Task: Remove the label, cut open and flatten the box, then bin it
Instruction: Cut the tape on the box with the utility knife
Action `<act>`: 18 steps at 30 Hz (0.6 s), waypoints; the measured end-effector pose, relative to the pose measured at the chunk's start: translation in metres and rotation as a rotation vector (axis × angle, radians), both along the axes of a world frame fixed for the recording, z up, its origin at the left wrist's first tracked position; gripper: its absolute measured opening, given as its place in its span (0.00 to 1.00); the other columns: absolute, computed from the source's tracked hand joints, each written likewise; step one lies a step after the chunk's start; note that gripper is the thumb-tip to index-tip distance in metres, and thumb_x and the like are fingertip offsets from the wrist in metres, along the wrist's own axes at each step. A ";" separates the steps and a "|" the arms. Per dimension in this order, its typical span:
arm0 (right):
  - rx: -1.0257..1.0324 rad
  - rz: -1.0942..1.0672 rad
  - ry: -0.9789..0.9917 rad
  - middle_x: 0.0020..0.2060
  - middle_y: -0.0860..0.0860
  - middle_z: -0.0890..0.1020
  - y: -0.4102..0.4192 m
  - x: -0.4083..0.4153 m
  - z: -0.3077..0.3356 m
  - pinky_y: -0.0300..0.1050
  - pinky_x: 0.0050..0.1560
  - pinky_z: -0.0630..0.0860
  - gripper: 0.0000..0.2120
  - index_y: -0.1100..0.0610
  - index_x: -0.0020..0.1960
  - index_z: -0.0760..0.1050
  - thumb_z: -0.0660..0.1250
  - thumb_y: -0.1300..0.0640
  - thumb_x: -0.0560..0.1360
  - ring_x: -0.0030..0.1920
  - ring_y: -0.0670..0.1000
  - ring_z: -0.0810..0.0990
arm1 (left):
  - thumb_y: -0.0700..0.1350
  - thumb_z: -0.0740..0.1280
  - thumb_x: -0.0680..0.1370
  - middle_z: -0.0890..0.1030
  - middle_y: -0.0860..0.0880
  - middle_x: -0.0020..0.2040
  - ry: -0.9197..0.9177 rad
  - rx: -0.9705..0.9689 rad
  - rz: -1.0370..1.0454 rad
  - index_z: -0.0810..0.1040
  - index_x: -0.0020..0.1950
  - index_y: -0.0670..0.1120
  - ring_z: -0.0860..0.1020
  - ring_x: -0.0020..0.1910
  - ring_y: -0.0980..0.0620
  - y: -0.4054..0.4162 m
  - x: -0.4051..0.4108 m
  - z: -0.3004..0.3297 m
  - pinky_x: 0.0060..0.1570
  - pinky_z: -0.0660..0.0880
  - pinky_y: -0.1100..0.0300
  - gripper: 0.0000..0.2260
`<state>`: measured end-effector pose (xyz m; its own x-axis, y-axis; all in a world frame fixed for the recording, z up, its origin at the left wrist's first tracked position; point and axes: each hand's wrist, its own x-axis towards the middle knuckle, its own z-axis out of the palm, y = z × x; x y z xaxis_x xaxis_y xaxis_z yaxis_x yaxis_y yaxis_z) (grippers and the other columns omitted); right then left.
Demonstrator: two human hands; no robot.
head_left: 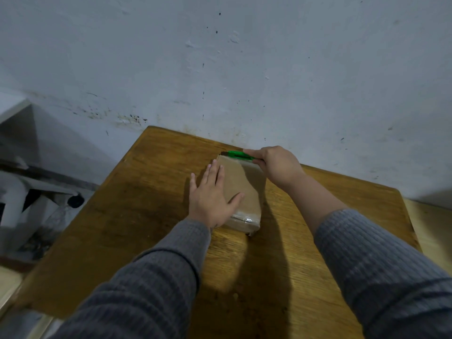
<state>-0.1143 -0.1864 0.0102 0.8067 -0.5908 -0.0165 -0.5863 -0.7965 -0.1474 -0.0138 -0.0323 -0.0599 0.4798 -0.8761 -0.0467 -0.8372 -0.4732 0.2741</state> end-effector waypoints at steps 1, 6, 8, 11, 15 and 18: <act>-0.018 0.010 0.015 0.50 0.55 0.82 0.000 0.000 0.001 0.47 0.41 0.73 0.18 0.45 0.71 0.68 0.56 0.54 0.81 0.49 0.57 0.79 | 0.69 0.49 0.76 0.40 0.49 0.80 0.000 -0.003 0.000 0.43 0.80 0.46 0.43 0.78 0.52 0.000 0.000 0.000 0.75 0.41 0.42 0.41; -0.118 0.036 0.057 0.47 0.53 0.81 0.000 0.001 0.004 0.45 0.37 0.67 0.19 0.44 0.72 0.66 0.54 0.54 0.82 0.46 0.56 0.79 | 0.73 0.49 0.73 0.40 0.49 0.80 0.021 0.000 -0.010 0.43 0.80 0.46 0.44 0.78 0.51 0.001 0.001 -0.001 0.76 0.43 0.46 0.45; -0.156 0.048 0.089 0.47 0.53 0.81 -0.001 0.002 0.004 0.45 0.36 0.67 0.20 0.44 0.73 0.65 0.54 0.56 0.82 0.46 0.56 0.79 | 0.76 0.48 0.71 0.40 0.49 0.80 0.020 0.014 -0.013 0.42 0.80 0.46 0.44 0.78 0.51 0.000 0.001 -0.001 0.76 0.43 0.45 0.47; -0.236 0.076 0.135 0.45 0.52 0.79 0.003 0.007 0.000 0.46 0.36 0.67 0.24 0.43 0.74 0.62 0.56 0.60 0.81 0.46 0.55 0.78 | 0.77 0.48 0.70 0.39 0.49 0.80 0.002 0.037 -0.002 0.42 0.80 0.46 0.44 0.78 0.52 -0.002 0.000 -0.001 0.75 0.42 0.45 0.49; -0.322 0.070 0.155 0.45 0.50 0.78 0.002 -0.004 0.000 0.46 0.40 0.65 0.25 0.43 0.74 0.59 0.56 0.61 0.81 0.46 0.54 0.78 | 0.76 0.48 0.71 0.40 0.49 0.80 -0.014 0.063 0.016 0.43 0.80 0.47 0.45 0.78 0.51 -0.002 -0.002 0.003 0.75 0.42 0.45 0.48; -0.336 0.038 0.152 0.49 0.50 0.80 -0.009 -0.028 0.001 0.45 0.41 0.64 0.25 0.42 0.74 0.60 0.55 0.61 0.81 0.48 0.54 0.79 | 0.76 0.49 0.71 0.40 0.49 0.80 0.001 0.076 0.008 0.43 0.80 0.46 0.45 0.78 0.51 -0.003 -0.003 0.007 0.75 0.42 0.44 0.47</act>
